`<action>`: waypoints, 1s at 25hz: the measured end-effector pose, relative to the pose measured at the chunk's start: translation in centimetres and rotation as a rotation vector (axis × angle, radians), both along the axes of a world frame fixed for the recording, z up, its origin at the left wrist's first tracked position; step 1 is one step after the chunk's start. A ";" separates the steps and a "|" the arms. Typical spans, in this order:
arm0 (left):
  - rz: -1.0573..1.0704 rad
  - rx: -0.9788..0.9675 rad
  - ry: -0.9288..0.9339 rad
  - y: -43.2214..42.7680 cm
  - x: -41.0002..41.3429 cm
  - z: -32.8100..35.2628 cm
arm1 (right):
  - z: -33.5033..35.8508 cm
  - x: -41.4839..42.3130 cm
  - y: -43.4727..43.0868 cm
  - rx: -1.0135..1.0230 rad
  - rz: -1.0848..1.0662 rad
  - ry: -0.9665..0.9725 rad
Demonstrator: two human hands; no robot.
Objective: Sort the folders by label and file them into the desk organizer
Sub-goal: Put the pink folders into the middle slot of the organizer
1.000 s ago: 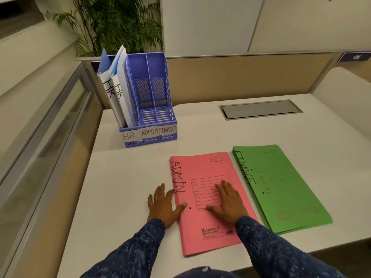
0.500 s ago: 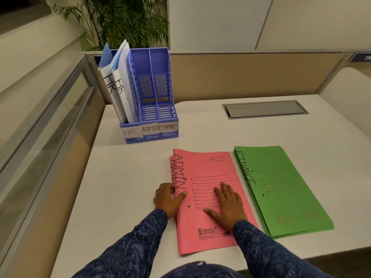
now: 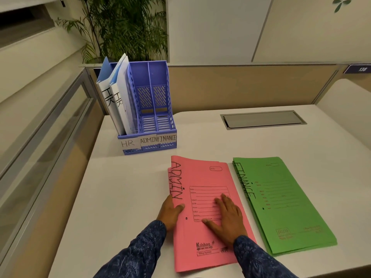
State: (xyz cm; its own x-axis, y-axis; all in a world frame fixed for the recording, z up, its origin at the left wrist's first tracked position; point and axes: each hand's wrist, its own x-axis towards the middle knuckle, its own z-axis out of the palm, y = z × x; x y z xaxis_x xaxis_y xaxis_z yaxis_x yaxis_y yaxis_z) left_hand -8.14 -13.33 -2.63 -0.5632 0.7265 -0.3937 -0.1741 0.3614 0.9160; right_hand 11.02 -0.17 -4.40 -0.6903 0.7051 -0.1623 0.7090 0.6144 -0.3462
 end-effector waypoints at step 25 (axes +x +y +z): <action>0.440 0.334 0.048 -2.9 -12.9 15.1 | 15.3 -23.5 8.6 -0.488 -0.112 0.700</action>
